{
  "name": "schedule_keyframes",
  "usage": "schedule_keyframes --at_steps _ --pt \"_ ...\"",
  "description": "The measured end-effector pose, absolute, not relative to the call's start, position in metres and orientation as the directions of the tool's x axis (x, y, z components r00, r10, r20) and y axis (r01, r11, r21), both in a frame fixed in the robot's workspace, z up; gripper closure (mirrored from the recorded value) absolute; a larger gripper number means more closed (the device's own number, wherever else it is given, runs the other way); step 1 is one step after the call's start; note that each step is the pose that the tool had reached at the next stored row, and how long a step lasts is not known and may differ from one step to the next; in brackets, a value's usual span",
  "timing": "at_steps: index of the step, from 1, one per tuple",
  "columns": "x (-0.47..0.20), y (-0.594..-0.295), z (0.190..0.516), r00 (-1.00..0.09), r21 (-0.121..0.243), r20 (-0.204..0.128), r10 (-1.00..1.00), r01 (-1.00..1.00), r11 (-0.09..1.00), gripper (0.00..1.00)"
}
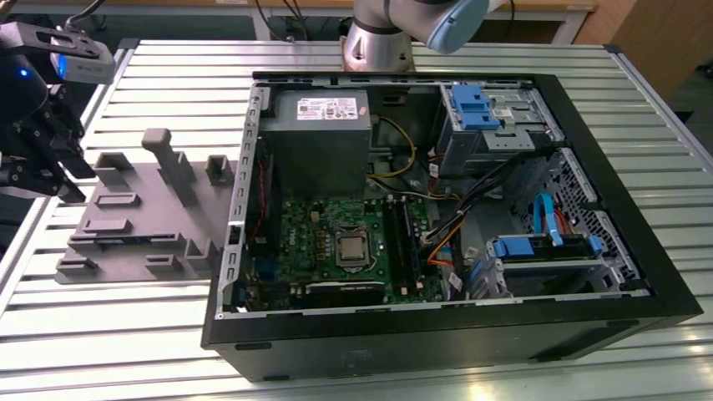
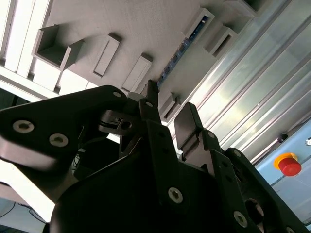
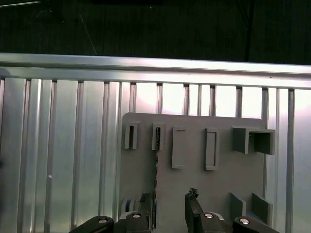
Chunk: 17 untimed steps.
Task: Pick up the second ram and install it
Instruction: 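Pick up the second ram and move it above second insertion slot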
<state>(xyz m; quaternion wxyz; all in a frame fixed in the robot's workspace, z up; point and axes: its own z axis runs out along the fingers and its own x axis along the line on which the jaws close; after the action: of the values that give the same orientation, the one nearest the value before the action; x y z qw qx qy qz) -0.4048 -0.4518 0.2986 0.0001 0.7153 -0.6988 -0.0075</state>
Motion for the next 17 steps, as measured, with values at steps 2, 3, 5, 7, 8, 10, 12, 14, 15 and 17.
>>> schedule_keyframes --at_steps 2,3,5,7,8,10,12,14,15,17 --pt "-0.4048 -0.4518 0.2978 0.023 0.011 -0.010 -1.000 -1.000 -0.023 0.59" --pt "-0.4048 -0.4518 0.2974 0.023 0.011 -0.011 -1.000 -1.000 -0.023 0.59" --pt "-0.4048 -0.4518 0.2966 0.023 0.011 -0.010 -1.000 -1.000 -0.023 0.59" --pt "-0.4048 -0.4518 0.2958 0.023 0.011 -0.010 -1.000 -1.000 -0.023 0.59" --pt "-0.4048 -0.4518 0.2954 0.023 0.011 -0.010 -1.000 -1.000 -0.023 0.59" --pt "-0.4048 -0.4518 0.2946 0.023 0.011 -0.011 -1.000 -1.000 -0.023 0.59" --pt "-0.4048 -0.4518 0.2935 0.023 0.011 -0.011 -1.000 -1.000 -0.023 0.59" --pt "-0.4049 -0.4518 0.2923 0.023 0.011 -0.011 -1.000 -1.000 -0.023 0.59" --pt "-0.4049 -0.4519 0.2916 0.023 0.011 -0.010 -1.000 -1.000 -0.023 0.59" --pt "-0.4048 -0.4519 0.2898 0.023 0.011 -0.011 -1.000 -1.000 -0.023 0.59"
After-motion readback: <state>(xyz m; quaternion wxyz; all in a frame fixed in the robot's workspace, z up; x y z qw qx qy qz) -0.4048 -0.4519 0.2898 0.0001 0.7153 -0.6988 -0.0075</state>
